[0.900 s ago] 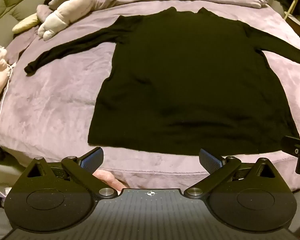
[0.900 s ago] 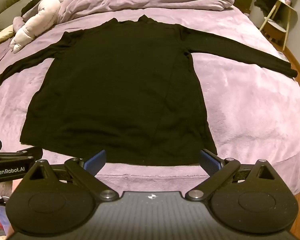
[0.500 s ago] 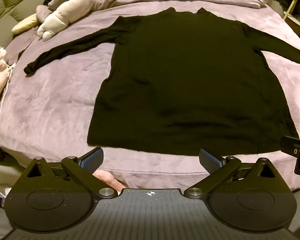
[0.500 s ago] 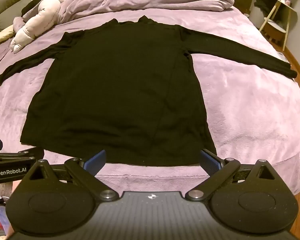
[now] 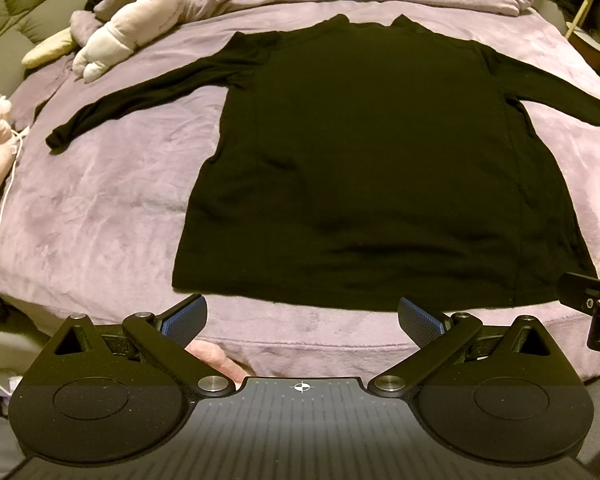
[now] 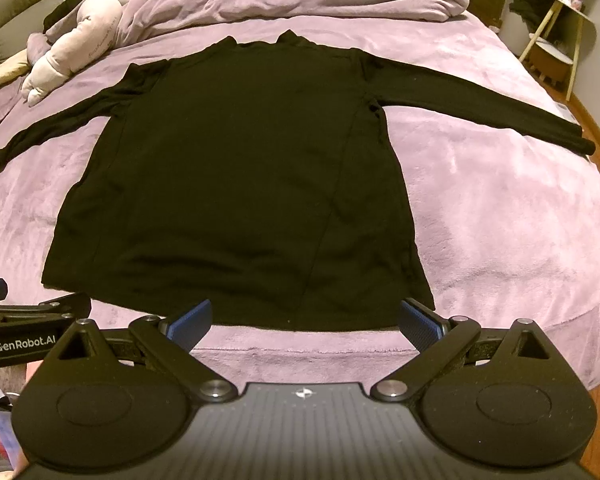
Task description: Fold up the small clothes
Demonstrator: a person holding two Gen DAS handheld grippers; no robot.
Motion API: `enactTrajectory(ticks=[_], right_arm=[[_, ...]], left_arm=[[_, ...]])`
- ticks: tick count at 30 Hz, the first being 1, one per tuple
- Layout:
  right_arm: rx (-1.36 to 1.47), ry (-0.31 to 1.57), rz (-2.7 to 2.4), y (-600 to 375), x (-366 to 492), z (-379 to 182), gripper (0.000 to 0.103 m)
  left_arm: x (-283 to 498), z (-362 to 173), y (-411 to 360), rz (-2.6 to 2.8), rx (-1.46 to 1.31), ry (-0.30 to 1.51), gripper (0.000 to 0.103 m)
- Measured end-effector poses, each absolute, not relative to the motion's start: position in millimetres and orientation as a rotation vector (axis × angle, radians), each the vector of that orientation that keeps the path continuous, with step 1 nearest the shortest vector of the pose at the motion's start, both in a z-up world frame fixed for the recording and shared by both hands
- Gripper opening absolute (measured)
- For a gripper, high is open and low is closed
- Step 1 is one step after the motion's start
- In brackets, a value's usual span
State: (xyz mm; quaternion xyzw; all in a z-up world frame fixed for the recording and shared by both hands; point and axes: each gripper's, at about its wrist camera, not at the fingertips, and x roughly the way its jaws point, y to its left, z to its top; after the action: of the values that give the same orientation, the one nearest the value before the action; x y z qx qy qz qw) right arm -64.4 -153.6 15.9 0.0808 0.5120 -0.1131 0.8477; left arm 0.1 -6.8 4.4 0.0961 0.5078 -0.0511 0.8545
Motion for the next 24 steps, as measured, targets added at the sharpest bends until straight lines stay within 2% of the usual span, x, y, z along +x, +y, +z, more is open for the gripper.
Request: enactTrajectory(ticks=[24], right_arm=[[0.169, 1.083, -0.238, -152.8, -63.6, 14.9, 0.099]], left_arm=[[-0.5, 0.5, -5.3, -0.105, 0.2, 1.079, 0.103]])
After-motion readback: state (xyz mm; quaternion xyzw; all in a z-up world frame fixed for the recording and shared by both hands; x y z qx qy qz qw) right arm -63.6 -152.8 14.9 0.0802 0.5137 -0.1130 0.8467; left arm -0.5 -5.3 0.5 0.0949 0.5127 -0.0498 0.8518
